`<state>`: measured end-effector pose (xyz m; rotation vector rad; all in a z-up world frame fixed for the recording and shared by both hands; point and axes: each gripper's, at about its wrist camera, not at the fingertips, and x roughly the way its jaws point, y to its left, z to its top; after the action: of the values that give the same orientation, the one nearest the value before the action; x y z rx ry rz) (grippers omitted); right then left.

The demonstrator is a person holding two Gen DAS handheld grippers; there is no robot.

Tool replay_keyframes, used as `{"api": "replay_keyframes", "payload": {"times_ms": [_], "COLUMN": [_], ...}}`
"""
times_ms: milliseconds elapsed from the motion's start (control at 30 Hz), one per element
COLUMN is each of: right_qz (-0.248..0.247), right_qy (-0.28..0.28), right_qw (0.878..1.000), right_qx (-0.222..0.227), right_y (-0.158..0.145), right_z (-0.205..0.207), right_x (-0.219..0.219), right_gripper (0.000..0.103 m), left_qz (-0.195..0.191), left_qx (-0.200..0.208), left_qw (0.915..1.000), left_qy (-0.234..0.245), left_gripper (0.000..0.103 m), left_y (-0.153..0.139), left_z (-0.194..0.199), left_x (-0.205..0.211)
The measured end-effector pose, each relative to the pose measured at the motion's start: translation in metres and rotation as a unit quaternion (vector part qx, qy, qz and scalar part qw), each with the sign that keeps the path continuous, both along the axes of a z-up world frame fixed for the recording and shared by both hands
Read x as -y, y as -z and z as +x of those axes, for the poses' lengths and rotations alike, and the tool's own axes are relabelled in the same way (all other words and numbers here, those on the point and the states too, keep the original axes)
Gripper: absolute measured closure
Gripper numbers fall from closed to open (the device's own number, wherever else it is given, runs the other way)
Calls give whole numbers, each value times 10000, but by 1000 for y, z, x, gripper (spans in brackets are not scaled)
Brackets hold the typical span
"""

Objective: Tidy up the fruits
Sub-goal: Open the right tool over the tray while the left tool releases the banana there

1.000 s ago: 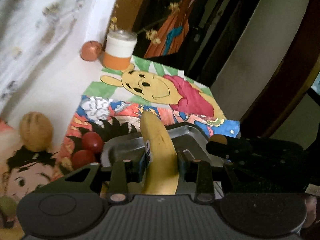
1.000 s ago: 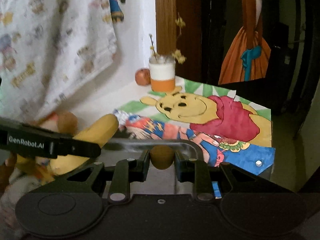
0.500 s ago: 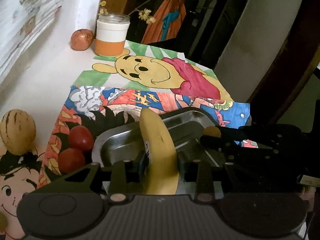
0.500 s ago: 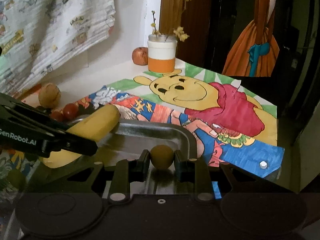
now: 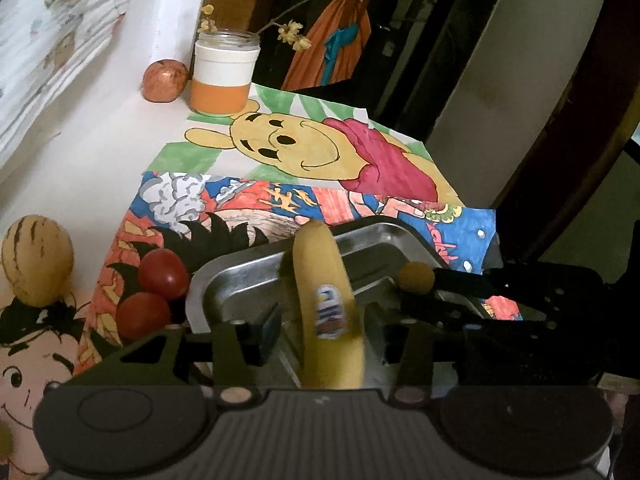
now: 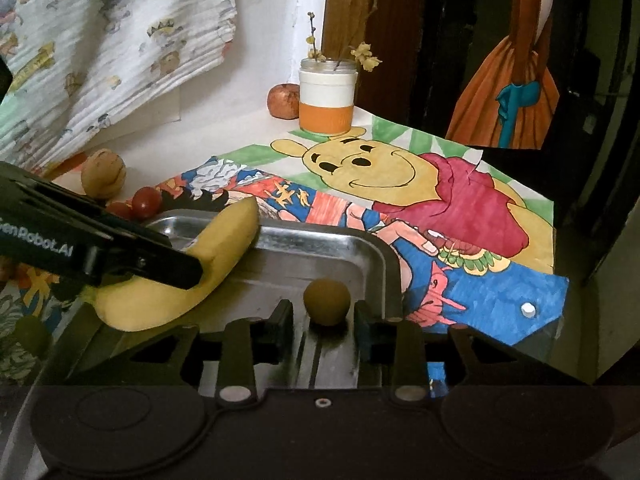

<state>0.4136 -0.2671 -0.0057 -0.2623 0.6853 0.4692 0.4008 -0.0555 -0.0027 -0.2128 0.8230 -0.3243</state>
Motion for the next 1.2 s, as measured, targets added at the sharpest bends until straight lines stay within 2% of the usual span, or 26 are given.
{"api": "replay_keyframes", "payload": {"times_ms": [133,233,300,367,467,600,767,867,1033,1200], "right_qz": [41,142,257,357,451,538,683,795,935,942], "right_qy": [65,135,180,205,164,107,140,230,388,524], "right_qw": [9999,9996,9990,9984,9978,9970,9952,9938,9922,9921], "right_qx": [98,208,313,379,457,552,683,747,729,639], "right_y": [-8,-20,-29,-37,-49,-61,-70,-75,-78,-76], "right_z": [-13,-25,-36,-47,-65,-92,-128,-151,-190,-229], "right_x": [5,8,9,10,9,7,6,7,10,10], "right_gripper": [59,52,43,37,27,18,8,1,1,1], "left_qz": [-172,-183,-137,-75,-12,-127,-138,1,329,470], "left_qx": [102,259,416,573,719,800,957,985,1033,1022], "left_qw": [9997,9992,9985,9975,9962,9951,9924,9905,9867,9849], "left_qy": [-133,-234,-323,-406,-483,-574,-763,-955,-1215,-1313], "left_gripper": [49,40,27,19,11,3,0,0,0,0], "left_y": [-8,-17,-25,-33,-42,-52,-60,-61,-56,-48], "left_z": [-11,-25,-37,-49,-70,-98,-135,-153,-184,-214], "left_x": [-7,-11,-13,-14,-16,-22,-29,-33,-40,-48]}}
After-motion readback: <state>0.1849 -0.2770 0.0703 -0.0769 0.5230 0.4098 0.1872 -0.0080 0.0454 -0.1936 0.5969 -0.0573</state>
